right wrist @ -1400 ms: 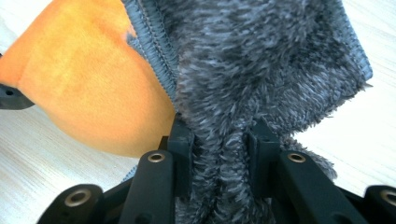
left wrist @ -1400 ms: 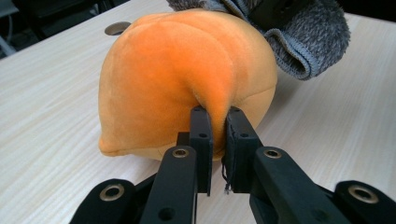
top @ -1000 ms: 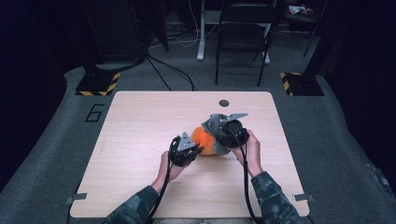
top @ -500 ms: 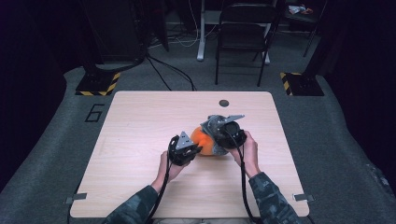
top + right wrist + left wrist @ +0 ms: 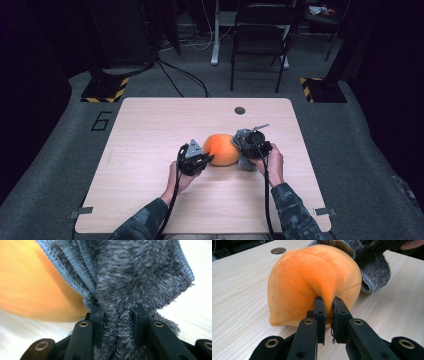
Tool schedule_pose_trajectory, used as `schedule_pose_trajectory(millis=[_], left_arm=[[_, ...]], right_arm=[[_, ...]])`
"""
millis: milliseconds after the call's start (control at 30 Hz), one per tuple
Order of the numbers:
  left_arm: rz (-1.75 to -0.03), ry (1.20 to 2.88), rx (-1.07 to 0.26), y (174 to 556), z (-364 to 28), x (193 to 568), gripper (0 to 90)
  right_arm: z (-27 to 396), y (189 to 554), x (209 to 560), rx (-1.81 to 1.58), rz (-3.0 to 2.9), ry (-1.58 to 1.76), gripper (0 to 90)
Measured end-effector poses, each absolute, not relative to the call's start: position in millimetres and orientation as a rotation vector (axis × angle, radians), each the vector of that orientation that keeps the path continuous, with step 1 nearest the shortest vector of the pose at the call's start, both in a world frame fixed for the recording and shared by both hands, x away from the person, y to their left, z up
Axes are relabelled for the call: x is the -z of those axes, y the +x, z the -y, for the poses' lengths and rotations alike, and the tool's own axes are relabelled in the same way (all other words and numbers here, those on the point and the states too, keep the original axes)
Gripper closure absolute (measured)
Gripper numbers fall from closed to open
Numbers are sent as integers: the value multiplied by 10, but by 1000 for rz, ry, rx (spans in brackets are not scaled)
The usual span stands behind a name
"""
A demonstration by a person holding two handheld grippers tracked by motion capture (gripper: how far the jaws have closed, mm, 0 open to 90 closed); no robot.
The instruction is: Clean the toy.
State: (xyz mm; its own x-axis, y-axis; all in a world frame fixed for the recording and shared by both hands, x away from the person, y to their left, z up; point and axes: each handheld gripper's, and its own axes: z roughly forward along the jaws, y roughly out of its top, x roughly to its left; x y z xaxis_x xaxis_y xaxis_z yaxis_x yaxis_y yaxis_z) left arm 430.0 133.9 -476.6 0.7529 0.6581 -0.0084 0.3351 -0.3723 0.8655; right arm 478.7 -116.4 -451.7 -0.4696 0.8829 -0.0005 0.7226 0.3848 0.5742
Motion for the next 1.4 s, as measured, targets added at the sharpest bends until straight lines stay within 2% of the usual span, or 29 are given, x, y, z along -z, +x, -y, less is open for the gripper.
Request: schedule_pose_trajectory(millis=[267, 433, 633, 833, 1400], left_arm=[[-749, 1983, -422, 4308, -1353, 4769, 828], [-744, 1989, -417, 4313, -1359, 4771, 827], [-732, 1985, -415, 4301, -1331, 4774, 827], [-726, 1997, -411, 4293, -1321, 4775, 827], [-736, 2002, -403, 4303, -1332, 4779, 827]], right_arm=[[1242, 4854, 4663, -661, -2367, 1462, 682], [1234, 4770, 4360, -755, -2319, 1407, 683], [903, 4520, 4054, -893, -2335, 1212, 681], [622, 4403, 4071, -857, -2376, 1065, 679], [1010, 4659, 4285, -812, -2355, 1281, 679]])
